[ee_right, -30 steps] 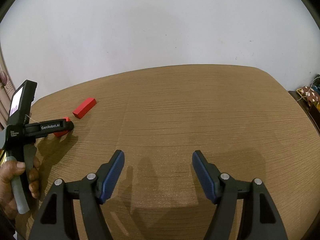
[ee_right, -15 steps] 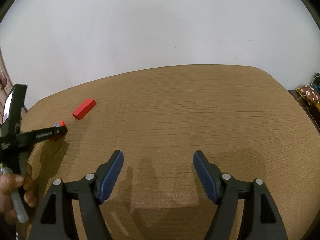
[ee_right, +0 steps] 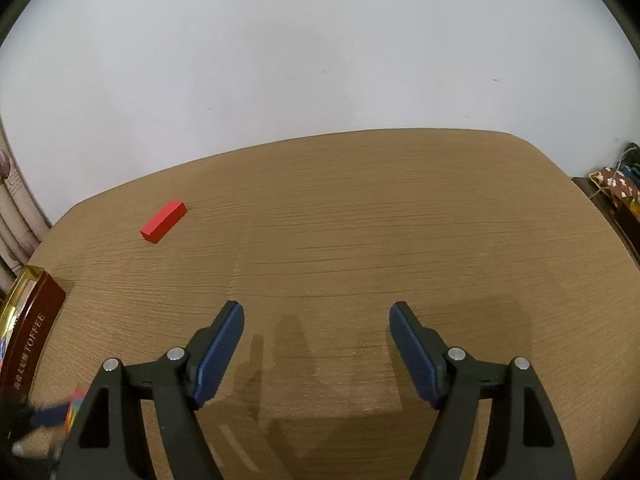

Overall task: Organize rigid objects
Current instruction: 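Carry the tape measure into the gold tin and open the left tool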

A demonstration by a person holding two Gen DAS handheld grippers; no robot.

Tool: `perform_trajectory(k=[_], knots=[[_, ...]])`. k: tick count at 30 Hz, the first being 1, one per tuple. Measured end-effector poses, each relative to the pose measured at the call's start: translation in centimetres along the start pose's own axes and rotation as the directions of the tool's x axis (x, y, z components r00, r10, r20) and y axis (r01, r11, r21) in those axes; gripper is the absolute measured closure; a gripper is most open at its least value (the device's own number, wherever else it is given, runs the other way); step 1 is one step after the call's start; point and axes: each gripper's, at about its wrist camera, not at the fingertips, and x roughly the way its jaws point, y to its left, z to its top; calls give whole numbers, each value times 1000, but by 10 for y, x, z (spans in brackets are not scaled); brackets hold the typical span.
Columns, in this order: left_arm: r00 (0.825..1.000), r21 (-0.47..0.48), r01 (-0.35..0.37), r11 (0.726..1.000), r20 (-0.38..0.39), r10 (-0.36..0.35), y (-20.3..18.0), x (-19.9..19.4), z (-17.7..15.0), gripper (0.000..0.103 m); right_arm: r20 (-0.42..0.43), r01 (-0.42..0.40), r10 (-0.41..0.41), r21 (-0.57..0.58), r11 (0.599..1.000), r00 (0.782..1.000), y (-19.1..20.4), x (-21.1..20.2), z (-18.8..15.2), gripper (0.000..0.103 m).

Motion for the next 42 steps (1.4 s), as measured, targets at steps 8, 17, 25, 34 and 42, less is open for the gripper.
perform_trajectory(k=[8, 17, 25, 34, 42], knots=[[996, -113, -55, 992, 69, 63, 92, -111, -10, 58, -7, 23, -23, 0, 1000, 1000, 6, 0, 0, 25], [980, -176, -181, 967, 53, 193, 200, -137, 26, 58, -14, 46, -46, 1, 999, 999, 12, 2, -1, 25], [988, -119, -149, 982, -65, 142, 188, -76, 39, 58, -17, 46, -46, 0, 999, 999, 15, 8, 1, 25], [985, -150, -125, 981, -140, 104, 193, -47, 43, 58, -15, 43, -43, 2, 999, 999, 16, 7, 0, 25], [983, -158, -119, 980, -158, 94, 199, -32, 55, 61, -14, 44, -44, 3, 999, 999, 13, 6, -1, 25]])
